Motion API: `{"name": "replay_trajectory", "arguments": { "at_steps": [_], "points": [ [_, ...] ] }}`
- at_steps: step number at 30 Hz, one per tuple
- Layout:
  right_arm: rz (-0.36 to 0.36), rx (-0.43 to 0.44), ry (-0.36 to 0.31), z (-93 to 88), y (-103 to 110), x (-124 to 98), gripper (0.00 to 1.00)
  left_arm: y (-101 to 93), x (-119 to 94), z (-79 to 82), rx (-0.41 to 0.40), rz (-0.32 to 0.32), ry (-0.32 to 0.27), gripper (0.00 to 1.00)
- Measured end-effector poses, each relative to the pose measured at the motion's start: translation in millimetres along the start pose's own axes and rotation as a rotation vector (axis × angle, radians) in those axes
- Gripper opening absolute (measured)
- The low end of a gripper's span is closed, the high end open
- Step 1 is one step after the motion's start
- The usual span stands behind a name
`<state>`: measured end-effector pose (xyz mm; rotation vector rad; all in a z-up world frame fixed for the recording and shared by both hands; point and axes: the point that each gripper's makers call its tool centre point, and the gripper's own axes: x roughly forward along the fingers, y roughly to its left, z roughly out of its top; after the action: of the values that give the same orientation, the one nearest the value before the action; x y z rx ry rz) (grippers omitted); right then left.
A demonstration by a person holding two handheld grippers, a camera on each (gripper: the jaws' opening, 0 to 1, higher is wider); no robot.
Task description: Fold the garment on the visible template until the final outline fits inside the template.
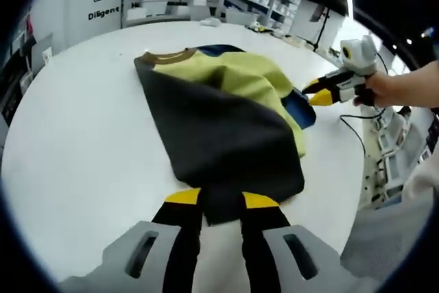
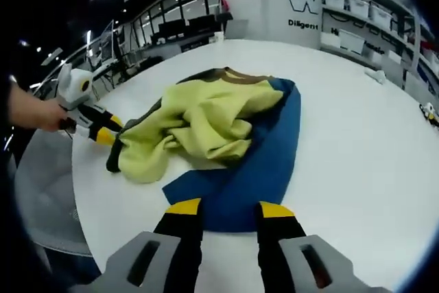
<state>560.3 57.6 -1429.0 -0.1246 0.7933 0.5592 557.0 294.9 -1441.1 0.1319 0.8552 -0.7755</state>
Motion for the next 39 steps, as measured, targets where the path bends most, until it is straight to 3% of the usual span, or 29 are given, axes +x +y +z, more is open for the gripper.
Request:
{"name": "replay_trajectory", "arguments": {
  "at_steps": [3,9,13,17,18,20,23,30,34,39],
  "points": [
    [-0.021,-0.010,0.003,-1.3,6,0,0.25,-0.2,0,-1.4,-0.014,0.000,0.004,0.06],
    [-0.124,-0.022,0.049,-16.3,3,-4,0.22,-2.3,-1,-1.6,-0.036,-0.005,-0.008,0.03],
    [-0.135,-0.023,0.073,-25.9,10,-10,0.24,-3.4,-5,2.4,-0.050,-0.007,-0.021,0.02],
    [-0.135,0.099,0.090,-33.5,13,-7,0.25,-3.7,-13,7.9,-0.053,-0.005,-0.042,0.02],
    [-0.160,0.079,0.052,-25.9,7,-5,0.25,-2.6,-16,8.0,-0.057,-0.003,-0.049,0.02],
    [-0.164,0.194,0.062,-28.1,13,-4,0.27,-0.7,-20,10.1,-0.059,0.003,-0.058,0.02],
    [-0.174,0.181,0.050,-21.5,11,0,0.28,4.6,-28,13.3,-0.067,0.015,-0.073,0.02],
    [-0.239,0.121,0.064,-24.9,-13,-1,0.00,18.0,-47,18.0,-0.084,0.049,-0.100,0.02],
    [-0.257,0.176,0.040,-24.1,-32,-16,0.00,32.2,-58,19.0,-0.089,0.072,-0.109,0.02],
    [-0.294,0.175,0.005,-19.8,-62,-43,0.00,53.6,-71,18.2,-0.083,0.109,-0.116,0.02]
  ]
}}
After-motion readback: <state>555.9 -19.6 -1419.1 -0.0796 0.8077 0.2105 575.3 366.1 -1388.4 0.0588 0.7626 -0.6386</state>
